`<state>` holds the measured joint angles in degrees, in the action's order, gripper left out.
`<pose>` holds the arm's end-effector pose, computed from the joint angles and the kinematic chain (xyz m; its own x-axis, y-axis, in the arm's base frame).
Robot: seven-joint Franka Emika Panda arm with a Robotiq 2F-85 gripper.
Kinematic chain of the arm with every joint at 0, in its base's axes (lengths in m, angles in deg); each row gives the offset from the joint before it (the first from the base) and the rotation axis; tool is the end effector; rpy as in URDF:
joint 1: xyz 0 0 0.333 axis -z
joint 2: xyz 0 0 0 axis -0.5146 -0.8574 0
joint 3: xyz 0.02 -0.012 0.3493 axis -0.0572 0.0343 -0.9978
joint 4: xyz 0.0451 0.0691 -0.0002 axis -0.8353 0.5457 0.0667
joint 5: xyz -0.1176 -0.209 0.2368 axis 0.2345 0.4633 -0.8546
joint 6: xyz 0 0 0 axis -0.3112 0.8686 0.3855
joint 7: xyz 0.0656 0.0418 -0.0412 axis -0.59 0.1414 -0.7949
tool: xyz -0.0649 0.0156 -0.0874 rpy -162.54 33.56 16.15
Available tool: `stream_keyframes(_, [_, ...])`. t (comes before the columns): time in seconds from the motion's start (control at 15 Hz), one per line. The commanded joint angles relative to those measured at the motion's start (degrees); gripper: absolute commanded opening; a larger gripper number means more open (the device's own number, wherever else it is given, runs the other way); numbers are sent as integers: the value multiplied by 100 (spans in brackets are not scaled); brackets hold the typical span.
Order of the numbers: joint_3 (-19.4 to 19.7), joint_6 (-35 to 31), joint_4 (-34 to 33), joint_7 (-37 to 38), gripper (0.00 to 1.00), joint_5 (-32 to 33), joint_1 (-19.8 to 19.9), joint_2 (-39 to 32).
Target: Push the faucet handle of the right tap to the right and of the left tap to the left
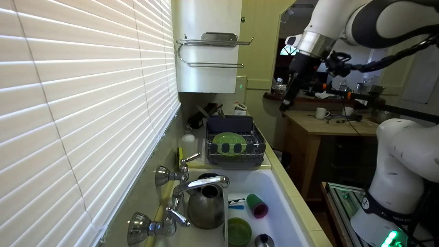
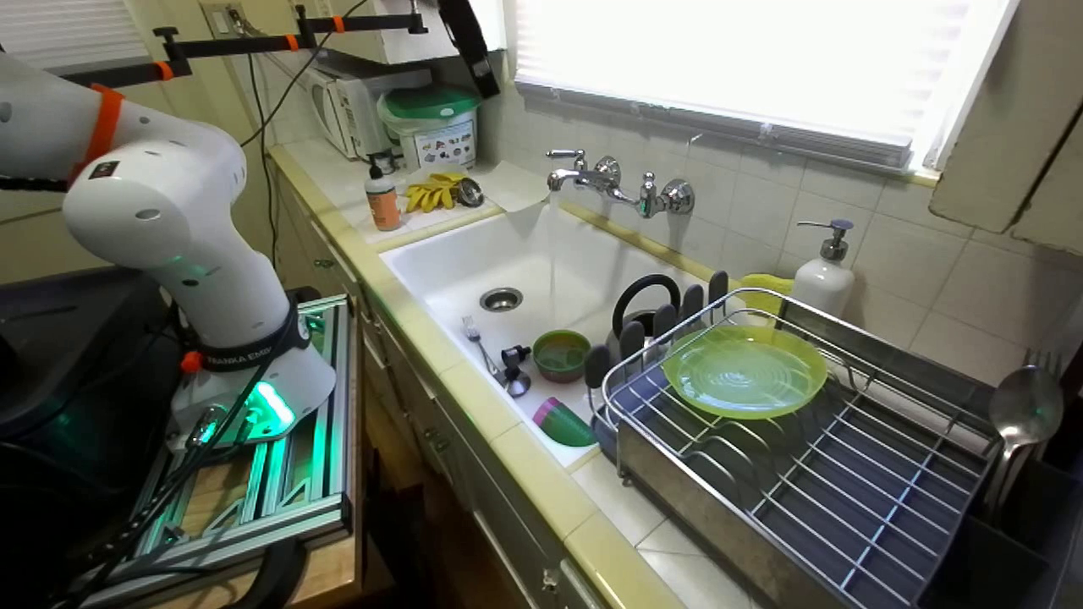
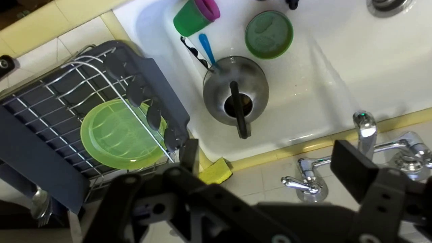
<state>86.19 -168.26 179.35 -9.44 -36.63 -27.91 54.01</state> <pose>0.2361 -0.0070 0.5791 0.9463 -0.0959 0.3088 -0.1198 -0.9910 0.0593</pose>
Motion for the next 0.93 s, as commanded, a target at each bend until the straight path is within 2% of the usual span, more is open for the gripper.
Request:
stream_keyframes(0.0, [-460,-1125,123,939,100,40,256,-1235])
stream_keyframes(0.27, [-903,-2214,-152,1737,100,189,401,-2624])
stream_keyframes(0.47, [-1104,-2490,-662,2193,100,455,440,-3581])
stream_keyframes(0.6, [-1106,-2410,-1093,2489,100,698,420,-4081])
stream_keyframes(0.67, [-1031,-2282,-1316,2526,100,675,327,-4283])
stream_keyframes(0.73, [-877,-2437,-800,2290,100,539,178,-3751])
stream_keyframes(0.87, [-821,-2431,-1132,2347,100,566,132,-4130])
